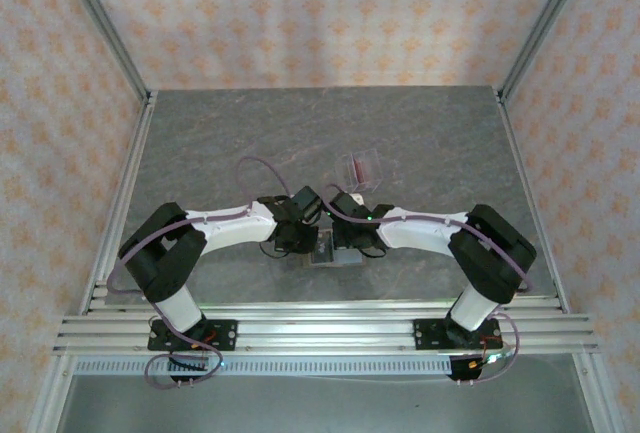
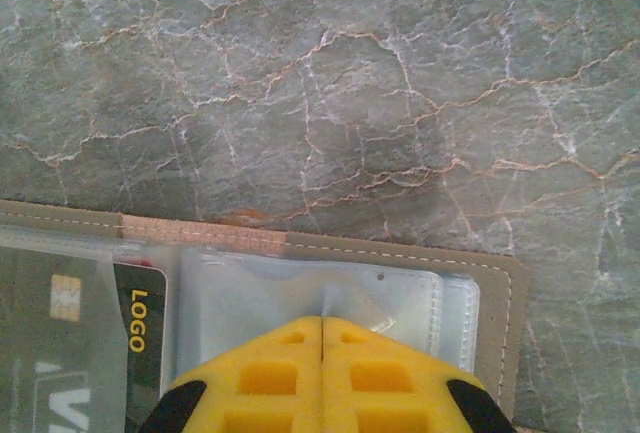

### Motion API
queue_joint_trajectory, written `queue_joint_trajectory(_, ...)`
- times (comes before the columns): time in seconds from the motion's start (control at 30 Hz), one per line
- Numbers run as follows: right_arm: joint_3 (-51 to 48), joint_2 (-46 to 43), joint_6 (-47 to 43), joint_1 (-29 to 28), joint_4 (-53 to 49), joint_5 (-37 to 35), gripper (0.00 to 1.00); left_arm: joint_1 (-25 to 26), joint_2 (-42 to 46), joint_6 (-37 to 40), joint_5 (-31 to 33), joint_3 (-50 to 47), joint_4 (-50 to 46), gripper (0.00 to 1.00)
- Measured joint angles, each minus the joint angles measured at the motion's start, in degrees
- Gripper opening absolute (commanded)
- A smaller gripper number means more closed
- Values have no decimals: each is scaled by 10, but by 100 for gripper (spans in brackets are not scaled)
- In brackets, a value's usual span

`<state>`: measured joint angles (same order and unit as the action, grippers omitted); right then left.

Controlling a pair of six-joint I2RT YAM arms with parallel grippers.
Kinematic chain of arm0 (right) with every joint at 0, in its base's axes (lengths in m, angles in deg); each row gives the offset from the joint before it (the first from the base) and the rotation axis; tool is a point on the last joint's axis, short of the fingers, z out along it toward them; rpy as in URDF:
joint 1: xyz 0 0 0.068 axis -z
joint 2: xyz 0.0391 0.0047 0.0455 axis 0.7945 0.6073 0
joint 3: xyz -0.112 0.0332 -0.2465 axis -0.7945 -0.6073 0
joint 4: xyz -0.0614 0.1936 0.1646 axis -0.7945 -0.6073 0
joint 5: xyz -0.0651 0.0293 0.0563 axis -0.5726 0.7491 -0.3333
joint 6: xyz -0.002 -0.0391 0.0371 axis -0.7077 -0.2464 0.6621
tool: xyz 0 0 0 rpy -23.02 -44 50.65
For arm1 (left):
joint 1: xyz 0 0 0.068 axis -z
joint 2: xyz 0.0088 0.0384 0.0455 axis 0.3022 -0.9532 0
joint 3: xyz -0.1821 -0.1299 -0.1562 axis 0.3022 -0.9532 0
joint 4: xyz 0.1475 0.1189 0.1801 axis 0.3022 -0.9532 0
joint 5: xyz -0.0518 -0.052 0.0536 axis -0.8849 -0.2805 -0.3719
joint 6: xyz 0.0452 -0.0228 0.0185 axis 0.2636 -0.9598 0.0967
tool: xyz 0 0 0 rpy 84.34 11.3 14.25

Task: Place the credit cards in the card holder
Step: Flip over the card slot in the card holder.

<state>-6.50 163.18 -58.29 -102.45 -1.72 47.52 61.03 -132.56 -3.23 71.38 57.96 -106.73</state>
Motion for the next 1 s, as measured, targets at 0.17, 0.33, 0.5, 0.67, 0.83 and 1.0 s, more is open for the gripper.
queue_joint_trajectory(0.17,8,-1,0,0,-20,0,0,0,0,0,-1,-1,2,0)
queue_joint_trajectory(0.33,26,-5,3,0,-47,18,0,-5,1,-1,-9,-3,6,0)
queue_joint_trajectory(0.5,31,-8,24,0,-45,50,6,-9,2,-6,-19,-7,14,0)
queue_joint_trajectory(0.67,31,-8,59,0,-23,86,18,-11,3,-14,-24,-10,18,0)
queue_joint_trajectory(0.83,31,-8,91,0,37,118,24,-10,5,-25,-25,-15,28,0)
queue_joint_trajectory(1.0,30,-8,112,2,62,132,28,-11,9,-33,-26,-22,36,0)
